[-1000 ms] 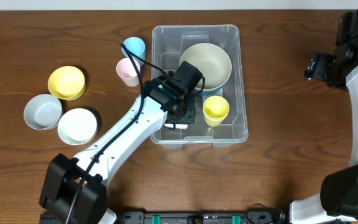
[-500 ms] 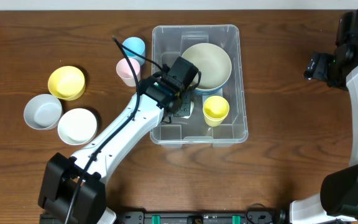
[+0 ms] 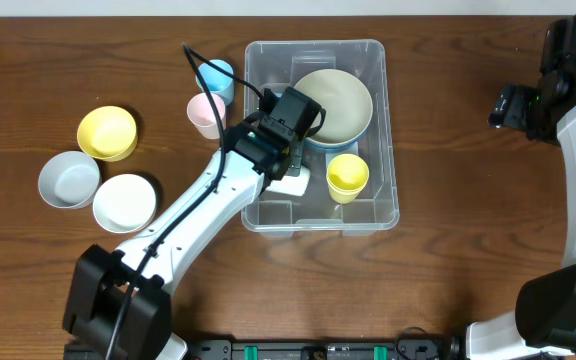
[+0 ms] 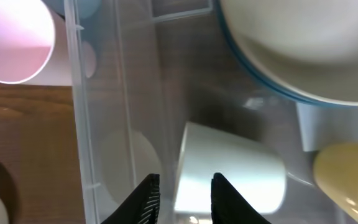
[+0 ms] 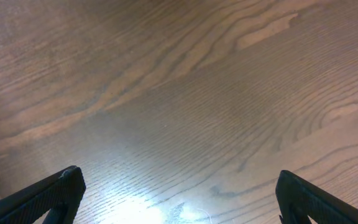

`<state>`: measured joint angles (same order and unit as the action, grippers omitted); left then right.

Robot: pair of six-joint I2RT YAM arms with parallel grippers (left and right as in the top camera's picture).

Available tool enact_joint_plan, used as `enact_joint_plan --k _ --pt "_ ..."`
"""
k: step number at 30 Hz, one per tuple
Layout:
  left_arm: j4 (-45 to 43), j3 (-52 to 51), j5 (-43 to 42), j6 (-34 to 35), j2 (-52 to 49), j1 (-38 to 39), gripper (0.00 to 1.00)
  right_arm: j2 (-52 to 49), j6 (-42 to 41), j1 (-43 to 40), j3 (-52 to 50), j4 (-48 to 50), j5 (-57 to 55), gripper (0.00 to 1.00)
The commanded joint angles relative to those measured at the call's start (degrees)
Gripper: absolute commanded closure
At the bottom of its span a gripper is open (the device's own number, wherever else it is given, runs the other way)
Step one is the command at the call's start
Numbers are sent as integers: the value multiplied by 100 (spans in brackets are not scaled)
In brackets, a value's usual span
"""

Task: Pack container

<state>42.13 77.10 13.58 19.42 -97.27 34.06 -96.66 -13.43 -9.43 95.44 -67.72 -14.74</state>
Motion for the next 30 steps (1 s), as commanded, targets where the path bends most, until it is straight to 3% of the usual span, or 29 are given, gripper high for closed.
enact_joint_plan --k 1,3,24,30 --pt "22 4 299 -79 -356 -17 71 92 -90 -31 76 2 0 1" --pt "52 4 299 -76 -533 -17 66 94 -90 -31 76 2 0 1" --pt "1217 7 227 649 -566 -13 64 94 -90 -31 76 2 0 1" --pt "1368 7 -262 667 -562 -13 64 94 -90 -31 76 2 0 1"
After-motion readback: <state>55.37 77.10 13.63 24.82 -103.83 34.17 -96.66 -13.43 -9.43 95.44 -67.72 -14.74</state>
